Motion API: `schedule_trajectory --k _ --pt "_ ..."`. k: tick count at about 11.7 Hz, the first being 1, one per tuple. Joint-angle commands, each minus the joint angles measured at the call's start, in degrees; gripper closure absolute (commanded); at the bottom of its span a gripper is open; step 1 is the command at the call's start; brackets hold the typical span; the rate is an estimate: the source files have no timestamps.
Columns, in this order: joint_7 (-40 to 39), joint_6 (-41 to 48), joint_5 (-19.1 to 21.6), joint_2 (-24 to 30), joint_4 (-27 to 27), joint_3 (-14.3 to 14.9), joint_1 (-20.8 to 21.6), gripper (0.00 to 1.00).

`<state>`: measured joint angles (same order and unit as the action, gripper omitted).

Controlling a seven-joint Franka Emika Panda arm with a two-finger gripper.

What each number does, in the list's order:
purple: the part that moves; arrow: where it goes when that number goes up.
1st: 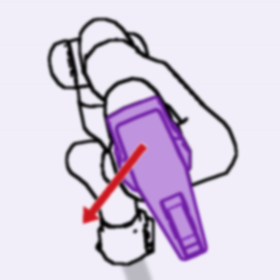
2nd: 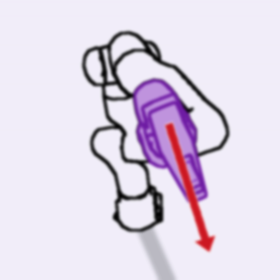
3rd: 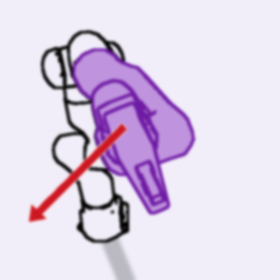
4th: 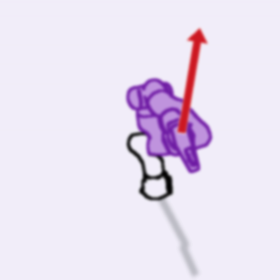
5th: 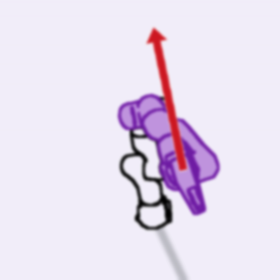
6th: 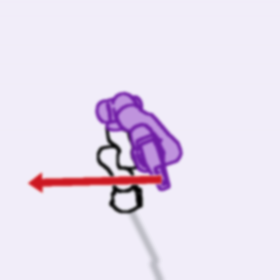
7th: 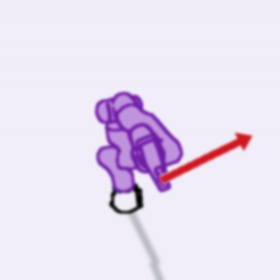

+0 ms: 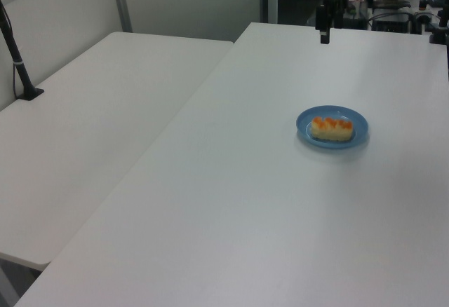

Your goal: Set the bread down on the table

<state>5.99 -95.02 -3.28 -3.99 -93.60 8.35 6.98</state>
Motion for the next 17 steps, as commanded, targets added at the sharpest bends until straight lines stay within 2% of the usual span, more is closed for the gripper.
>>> schedule_trajectory --k 1,7,9,13,17 --pt "-2.27 0.72 0.55 -0.23 0.7 -0.44 -0.56 0.0" --pt "-2.56 0.63 0.55 -0.32 0.44 -0.44 -0.48 0.0" --pt "-4.13 0.1 0.55 -0.58 -1.39 -0.44 0.31 0.0" --pt "-5.73 -5.15 0.55 -1.2 -10.26 -0.53 2.95 0.0" --pt "-6.69 -16.13 -0.85 -5.67 -19.13 -0.44 4.36 0.0"
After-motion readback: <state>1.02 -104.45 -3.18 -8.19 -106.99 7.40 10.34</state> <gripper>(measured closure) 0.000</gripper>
